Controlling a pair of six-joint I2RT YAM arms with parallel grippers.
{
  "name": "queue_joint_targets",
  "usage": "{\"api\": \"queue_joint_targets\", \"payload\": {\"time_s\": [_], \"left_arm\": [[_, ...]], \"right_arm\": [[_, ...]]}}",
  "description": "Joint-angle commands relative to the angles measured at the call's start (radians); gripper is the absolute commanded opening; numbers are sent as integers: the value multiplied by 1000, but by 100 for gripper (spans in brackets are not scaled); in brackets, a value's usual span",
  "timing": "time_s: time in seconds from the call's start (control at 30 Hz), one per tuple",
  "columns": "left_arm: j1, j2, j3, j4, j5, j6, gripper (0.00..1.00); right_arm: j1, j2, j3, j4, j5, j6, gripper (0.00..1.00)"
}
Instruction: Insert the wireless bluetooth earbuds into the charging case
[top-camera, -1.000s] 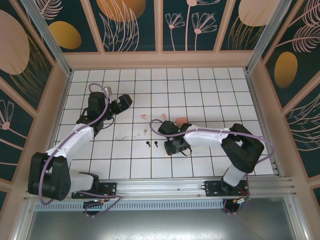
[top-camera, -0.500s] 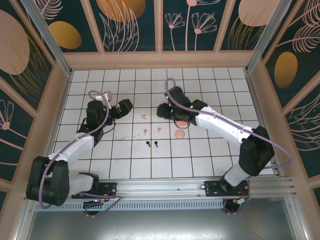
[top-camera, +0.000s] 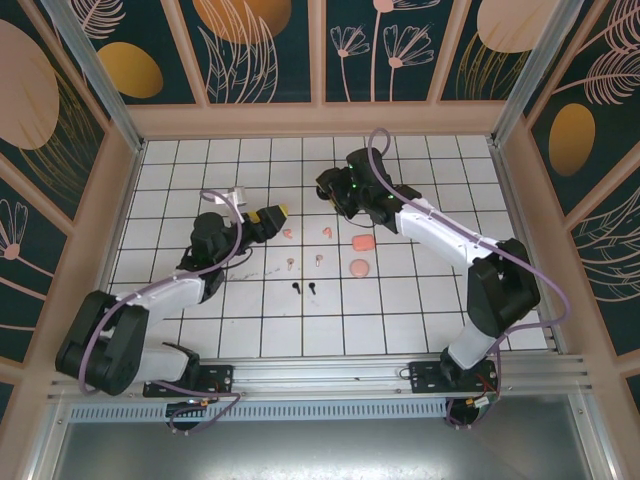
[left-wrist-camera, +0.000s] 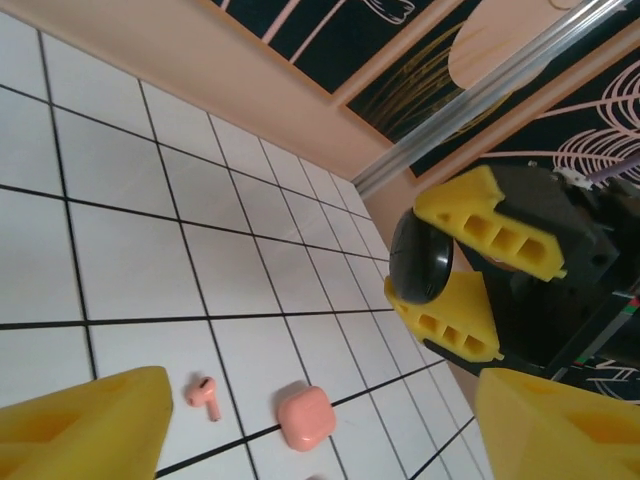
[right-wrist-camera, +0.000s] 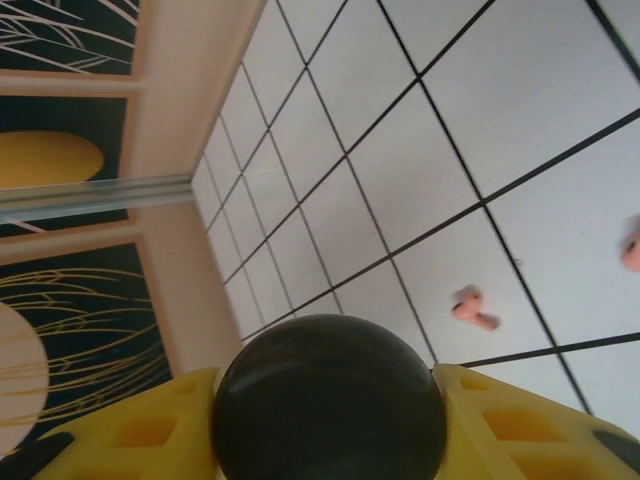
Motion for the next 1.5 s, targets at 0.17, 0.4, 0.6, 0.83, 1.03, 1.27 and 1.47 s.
{"api": "queue_joint_targets", "payload": {"time_s": [0.17, 0.4, 0.6, 0.83, 1.03, 1.27, 1.47], "left_arm": [[-95, 141, 141, 156, -3, 34, 71], [-130, 218, 209, 171, -3, 35, 66], [-136, 253, 233, 182, 0, 34, 56], [-137, 270, 244, 192, -8, 33, 46], [-137, 276, 248, 202, -13, 30, 36], [-138, 276, 247, 213, -21, 27, 23], [-137, 280, 262, 215, -11, 24, 13]], "right_arm": [[45, -31, 36, 62, 51, 127, 34], [66, -33, 28, 76, 58, 136, 34], [74, -38, 22, 85, 57, 136, 33], [79, -38, 17, 95, 49, 136, 33], [81, -43, 8, 103, 49, 139, 33], [81, -48, -4, 108, 49, 142, 33], [88, -57, -11, 113, 52, 144, 34]]}}
